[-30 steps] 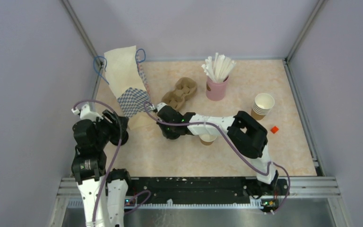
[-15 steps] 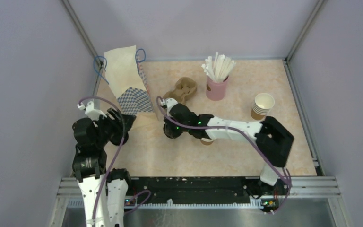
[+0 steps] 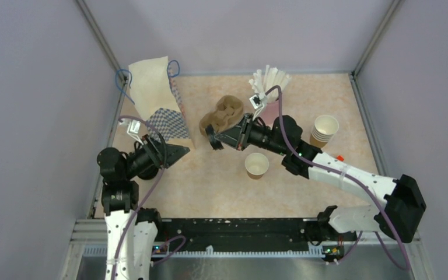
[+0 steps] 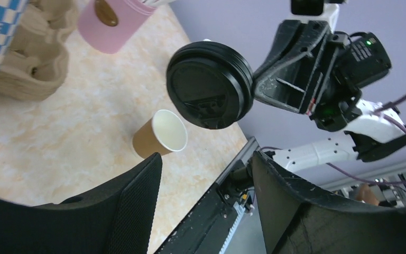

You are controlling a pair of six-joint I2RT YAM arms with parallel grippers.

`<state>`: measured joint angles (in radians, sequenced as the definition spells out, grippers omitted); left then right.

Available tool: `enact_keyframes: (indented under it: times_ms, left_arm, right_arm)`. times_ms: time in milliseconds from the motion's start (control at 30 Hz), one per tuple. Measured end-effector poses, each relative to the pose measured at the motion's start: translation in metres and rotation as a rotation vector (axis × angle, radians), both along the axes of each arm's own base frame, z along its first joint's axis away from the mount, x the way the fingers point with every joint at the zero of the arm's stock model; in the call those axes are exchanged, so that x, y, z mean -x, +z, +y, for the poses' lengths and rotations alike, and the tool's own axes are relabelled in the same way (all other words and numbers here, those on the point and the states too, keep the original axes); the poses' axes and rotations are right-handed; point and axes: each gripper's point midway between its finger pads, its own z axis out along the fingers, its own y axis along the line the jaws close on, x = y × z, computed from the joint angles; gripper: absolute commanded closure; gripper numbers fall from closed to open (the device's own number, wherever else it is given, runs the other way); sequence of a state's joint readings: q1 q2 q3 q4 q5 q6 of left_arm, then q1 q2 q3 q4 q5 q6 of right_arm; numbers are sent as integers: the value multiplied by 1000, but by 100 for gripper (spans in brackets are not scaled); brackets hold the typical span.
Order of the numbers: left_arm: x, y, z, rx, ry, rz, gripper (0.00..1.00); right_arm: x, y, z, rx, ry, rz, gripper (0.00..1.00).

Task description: Pack the takeout coffee

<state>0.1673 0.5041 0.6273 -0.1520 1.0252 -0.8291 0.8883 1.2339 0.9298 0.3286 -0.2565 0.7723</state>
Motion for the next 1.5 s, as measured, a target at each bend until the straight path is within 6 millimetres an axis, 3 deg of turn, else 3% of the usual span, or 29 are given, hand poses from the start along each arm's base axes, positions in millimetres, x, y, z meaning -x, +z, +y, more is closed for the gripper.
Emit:
enact_keyframes:
  times_ms: [367, 600, 867, 1233, 1500]
  left_arm:
    - [14, 3, -14, 60, -101, -78, 28]
    - [13, 0, -16, 111, -105, -67, 29]
    - [22, 10, -29, 74, -127, -202, 31]
    - [-1, -15, -51, 70, -160, -77, 33]
    - [1, -6, -57, 88, -168, -110, 38]
  right_arm:
    - [14, 17, 8, -115, 82, 78, 100]
    - [13, 6, 17, -123, 98, 124, 100]
    - [12, -9, 25, -130, 111, 225, 100]
    - [12, -13, 27, -122, 114, 237, 100]
    - [12, -14, 28, -121, 114, 236, 100]
